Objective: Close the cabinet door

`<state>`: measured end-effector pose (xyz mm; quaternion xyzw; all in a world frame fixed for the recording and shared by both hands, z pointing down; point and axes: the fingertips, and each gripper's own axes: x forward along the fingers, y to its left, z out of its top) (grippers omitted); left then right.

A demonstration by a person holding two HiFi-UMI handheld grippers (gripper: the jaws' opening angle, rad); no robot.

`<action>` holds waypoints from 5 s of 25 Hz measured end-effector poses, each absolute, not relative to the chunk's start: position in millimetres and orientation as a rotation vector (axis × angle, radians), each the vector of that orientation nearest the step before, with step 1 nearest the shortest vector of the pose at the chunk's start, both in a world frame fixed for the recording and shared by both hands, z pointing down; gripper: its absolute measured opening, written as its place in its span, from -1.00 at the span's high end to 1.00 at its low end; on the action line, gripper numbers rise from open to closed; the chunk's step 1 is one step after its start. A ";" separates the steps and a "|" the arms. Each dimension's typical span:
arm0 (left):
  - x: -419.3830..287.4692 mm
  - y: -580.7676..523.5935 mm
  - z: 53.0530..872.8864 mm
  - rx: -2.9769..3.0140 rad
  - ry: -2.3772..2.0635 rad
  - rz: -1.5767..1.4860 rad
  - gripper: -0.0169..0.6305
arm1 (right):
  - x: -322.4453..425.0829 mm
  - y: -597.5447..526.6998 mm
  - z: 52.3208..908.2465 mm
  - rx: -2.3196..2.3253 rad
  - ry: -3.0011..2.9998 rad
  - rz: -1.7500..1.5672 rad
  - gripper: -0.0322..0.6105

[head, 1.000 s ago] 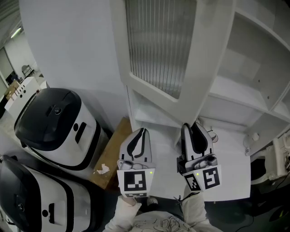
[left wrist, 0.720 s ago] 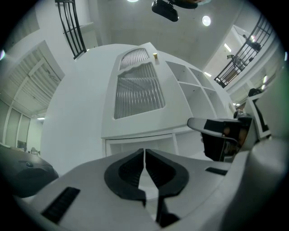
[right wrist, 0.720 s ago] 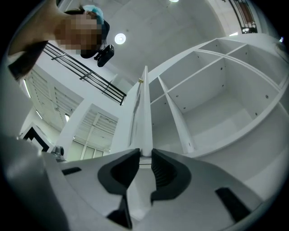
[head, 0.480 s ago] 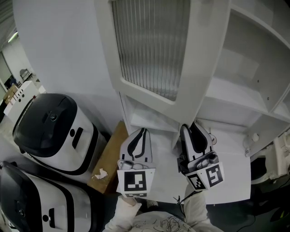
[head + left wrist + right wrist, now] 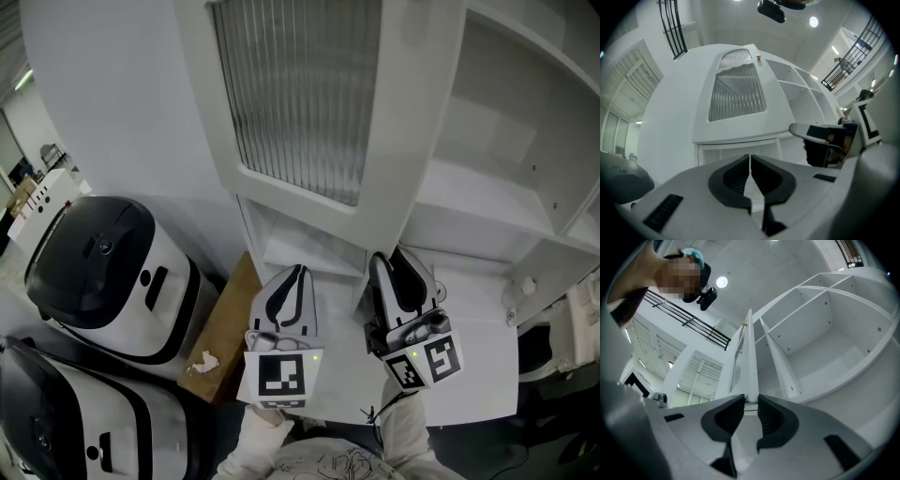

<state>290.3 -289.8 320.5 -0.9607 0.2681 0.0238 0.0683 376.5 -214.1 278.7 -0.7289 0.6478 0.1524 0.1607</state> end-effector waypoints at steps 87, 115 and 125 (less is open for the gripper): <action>305.6 -341.3 336.5 -2.979 0.728 0.026 0.91 | 452.2 -257.1 280.7 -2.539 1.446 0.301 0.65; 265.7 -347.2 294.2 -2.925 0.776 0.187 0.91 | 393.0 -233.4 276.4 -2.708 1.386 0.456 0.80; 251.0 -351.8 293.0 -2.929 0.799 0.205 0.91 | 376.6 -231.7 283.1 -2.716 1.389 0.418 0.88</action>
